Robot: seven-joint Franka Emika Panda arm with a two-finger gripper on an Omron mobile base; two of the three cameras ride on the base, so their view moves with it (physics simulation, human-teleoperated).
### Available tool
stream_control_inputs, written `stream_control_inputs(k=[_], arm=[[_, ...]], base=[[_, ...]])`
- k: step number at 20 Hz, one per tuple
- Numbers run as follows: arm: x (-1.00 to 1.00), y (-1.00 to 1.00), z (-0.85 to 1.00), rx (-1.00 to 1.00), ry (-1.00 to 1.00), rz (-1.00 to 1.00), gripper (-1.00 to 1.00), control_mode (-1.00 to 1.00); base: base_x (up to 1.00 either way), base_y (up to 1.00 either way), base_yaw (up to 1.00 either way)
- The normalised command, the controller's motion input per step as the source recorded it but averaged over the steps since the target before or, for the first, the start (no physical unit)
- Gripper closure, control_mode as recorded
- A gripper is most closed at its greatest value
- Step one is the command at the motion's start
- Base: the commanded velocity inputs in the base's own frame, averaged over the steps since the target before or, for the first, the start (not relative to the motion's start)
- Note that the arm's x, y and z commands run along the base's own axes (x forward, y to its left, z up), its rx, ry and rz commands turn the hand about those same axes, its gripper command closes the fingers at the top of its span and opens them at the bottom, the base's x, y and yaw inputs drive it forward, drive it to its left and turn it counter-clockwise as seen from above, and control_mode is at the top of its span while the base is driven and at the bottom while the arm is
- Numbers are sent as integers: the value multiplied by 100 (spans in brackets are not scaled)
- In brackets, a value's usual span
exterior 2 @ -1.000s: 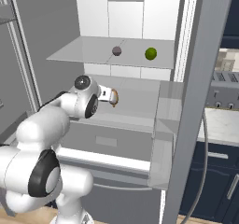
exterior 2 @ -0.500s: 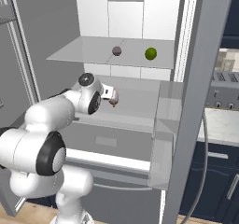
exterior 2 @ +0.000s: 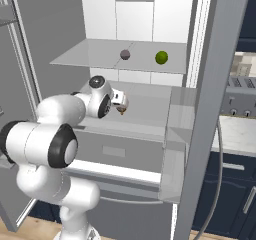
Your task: Gather the eggplant and lime from the fridge and place them on a tray on the dining counter. Then gather the chicken drumsticks from the fridge and place them on the other tray.
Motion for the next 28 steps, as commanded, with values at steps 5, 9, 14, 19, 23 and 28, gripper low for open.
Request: stream_control_inputs(k=[5,9,14,19,23,28], arm=[[20,0,-29,-1,0,1,-100,-100],[21,0,0,0,10,0,-100,-100],[28,-3,0,0,6,1,-100,-100],[29,-5,-21,0,0,1,-100,-100],[20,-4,-41,0,0,1,-100,-100],[18,0,-3,0,0,0,-100,-100]], base=[[0,0,0],[0,0,0],[0,0,0],[0,0,0],[0,0,0],[0,0,0]])
